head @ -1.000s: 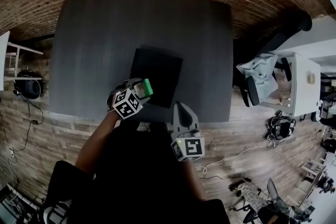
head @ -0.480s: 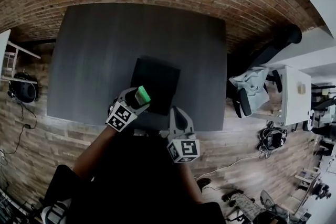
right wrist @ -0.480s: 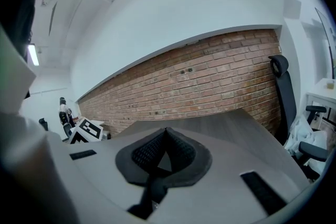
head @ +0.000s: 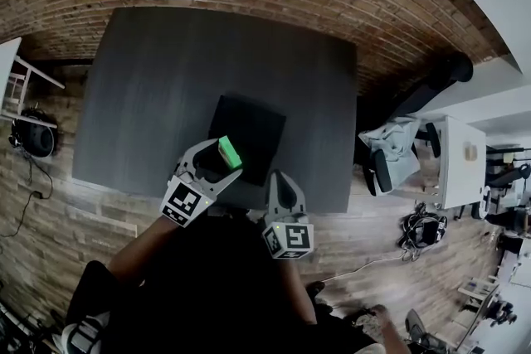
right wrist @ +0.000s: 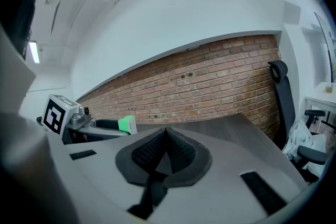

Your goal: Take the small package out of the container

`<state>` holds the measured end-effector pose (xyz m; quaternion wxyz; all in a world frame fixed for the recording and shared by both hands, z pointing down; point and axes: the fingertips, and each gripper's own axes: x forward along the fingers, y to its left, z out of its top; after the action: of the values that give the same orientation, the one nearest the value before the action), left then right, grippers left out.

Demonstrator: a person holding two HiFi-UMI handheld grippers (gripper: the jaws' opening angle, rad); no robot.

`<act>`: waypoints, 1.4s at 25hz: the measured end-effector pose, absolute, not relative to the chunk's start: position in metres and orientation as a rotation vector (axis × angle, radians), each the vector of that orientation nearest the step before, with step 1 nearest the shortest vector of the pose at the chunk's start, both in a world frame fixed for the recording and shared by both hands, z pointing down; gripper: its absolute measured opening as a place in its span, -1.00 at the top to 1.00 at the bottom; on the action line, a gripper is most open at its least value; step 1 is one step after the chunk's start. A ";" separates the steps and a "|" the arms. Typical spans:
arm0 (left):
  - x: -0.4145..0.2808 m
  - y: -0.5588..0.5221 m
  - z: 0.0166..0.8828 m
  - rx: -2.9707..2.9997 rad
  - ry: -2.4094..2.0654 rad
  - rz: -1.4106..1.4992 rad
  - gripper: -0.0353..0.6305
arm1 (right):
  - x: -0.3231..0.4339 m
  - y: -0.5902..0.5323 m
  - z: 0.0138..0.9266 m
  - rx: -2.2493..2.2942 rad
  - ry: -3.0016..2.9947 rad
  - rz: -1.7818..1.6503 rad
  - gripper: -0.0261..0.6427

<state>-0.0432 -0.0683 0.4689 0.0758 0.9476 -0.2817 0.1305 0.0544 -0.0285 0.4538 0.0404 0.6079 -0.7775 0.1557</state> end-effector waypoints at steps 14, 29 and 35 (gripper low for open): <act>-0.053 -0.051 0.437 2.860 -0.900 0.217 -0.12 | 0.045 -0.020 0.437 1.917 -2.370 0.395 0.85; -0.052 -0.054 0.436 2.856 -0.891 0.175 -0.12 | 0.054 -0.018 0.436 1.934 -2.336 0.386 0.85; -0.052 -0.053 0.438 2.843 -0.882 0.174 -0.12 | 0.054 -0.018 0.437 1.934 -2.333 0.383 0.85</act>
<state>-0.0523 -0.0535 0.4384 0.0796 0.9504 -0.2949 0.0581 0.0535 -0.0178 0.4366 0.0436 0.6326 -0.7630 0.1251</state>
